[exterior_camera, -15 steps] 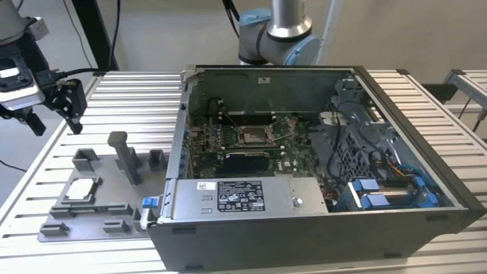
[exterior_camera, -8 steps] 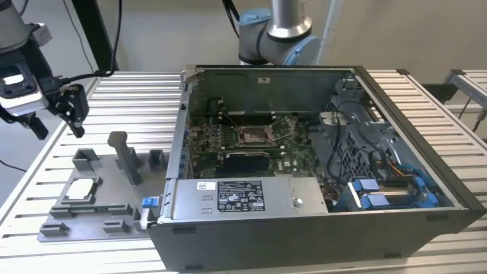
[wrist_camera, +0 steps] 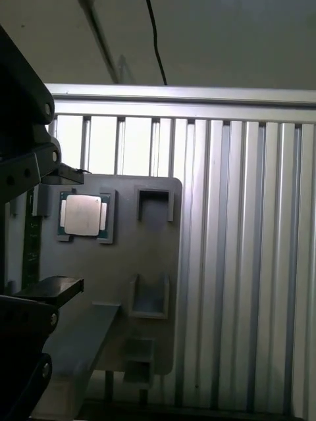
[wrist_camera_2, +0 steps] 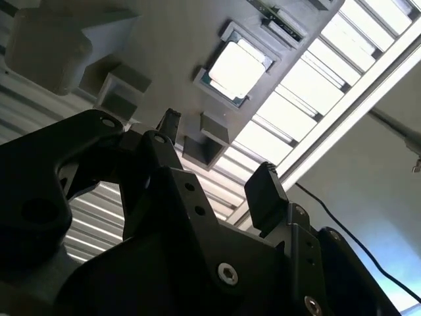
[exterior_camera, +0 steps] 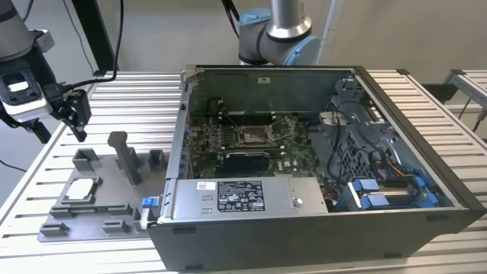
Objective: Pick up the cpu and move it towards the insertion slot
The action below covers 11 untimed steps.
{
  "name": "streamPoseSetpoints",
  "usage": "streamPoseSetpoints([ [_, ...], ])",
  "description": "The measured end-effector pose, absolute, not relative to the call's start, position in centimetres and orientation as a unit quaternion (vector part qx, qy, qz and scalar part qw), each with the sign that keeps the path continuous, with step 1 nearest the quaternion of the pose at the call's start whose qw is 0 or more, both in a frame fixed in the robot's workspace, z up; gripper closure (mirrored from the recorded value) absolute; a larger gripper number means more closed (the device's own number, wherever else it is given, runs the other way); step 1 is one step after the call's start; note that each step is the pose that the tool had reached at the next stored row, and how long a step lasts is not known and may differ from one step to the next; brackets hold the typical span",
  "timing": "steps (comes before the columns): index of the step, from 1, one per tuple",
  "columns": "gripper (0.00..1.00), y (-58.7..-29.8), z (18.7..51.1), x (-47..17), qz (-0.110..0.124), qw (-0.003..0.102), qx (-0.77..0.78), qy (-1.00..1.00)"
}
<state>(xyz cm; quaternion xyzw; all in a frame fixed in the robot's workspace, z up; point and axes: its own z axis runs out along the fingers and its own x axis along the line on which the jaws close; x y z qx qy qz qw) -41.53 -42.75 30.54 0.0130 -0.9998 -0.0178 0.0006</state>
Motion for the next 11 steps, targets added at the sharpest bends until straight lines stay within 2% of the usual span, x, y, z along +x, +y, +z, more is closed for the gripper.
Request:
streamPoseSetpoints([
  [11,0.00,-42.75,29.73,-41.53,-0.018,0.001,0.013,-1.000],
])
